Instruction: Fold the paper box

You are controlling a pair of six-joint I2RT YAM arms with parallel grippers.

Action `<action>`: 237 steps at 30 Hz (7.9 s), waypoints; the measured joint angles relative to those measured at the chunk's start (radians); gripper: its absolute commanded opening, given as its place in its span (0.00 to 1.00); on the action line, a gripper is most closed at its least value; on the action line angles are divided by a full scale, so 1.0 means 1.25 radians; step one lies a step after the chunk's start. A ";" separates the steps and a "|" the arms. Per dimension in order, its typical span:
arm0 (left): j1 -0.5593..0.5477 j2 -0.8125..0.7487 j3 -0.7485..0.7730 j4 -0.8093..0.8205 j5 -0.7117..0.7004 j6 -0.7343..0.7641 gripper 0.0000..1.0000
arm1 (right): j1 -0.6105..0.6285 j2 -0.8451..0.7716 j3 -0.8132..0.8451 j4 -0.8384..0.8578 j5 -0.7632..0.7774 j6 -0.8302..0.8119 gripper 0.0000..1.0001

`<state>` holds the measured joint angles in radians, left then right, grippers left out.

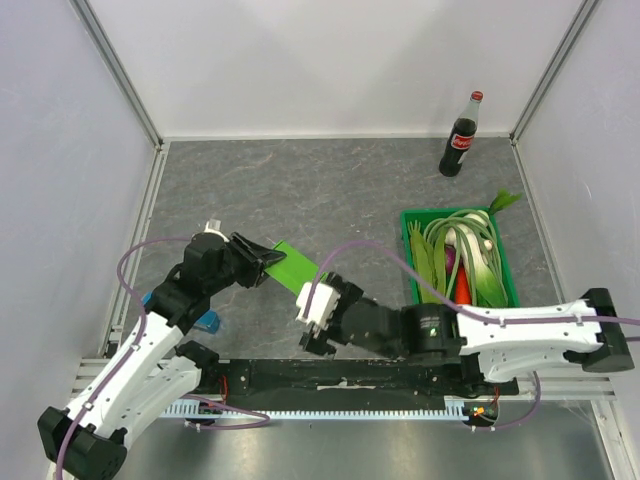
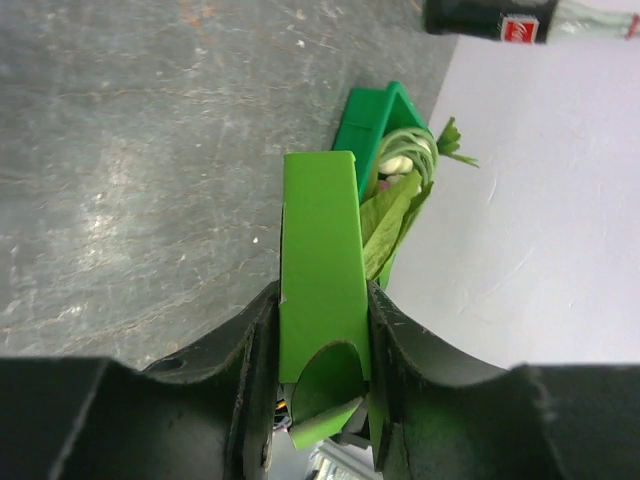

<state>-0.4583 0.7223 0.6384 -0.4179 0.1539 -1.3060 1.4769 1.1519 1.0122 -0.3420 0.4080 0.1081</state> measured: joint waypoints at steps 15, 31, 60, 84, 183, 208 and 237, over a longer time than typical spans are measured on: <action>0.020 -0.012 -0.007 -0.131 0.013 -0.115 0.38 | 0.121 0.363 0.039 0.185 0.496 -0.229 0.91; 0.020 -0.039 -0.045 -0.136 0.052 -0.134 0.30 | -0.067 0.305 -0.140 0.449 0.311 -0.316 0.72; 0.025 -0.161 -0.065 0.008 -0.048 0.266 0.53 | -0.253 0.193 -0.096 -0.015 -0.136 -0.056 0.30; -0.370 0.195 -0.144 0.345 -0.178 1.149 0.43 | -0.436 0.271 -0.070 -0.147 -0.393 -0.060 0.29; -0.277 0.246 -0.112 0.407 0.005 1.029 0.02 | -0.336 0.287 -0.077 -0.092 -0.203 0.051 0.16; -0.190 0.094 -0.211 0.432 -0.065 0.866 0.45 | -0.356 0.285 -0.088 -0.057 -0.277 -0.013 0.16; -0.174 0.257 -0.099 0.385 0.112 1.055 0.36 | -0.368 0.272 -0.098 -0.056 -0.316 -0.019 0.16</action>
<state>-0.6754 1.0431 0.5140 0.0631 0.2935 0.0132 1.0172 1.4921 0.8898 -0.4122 0.0124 0.0845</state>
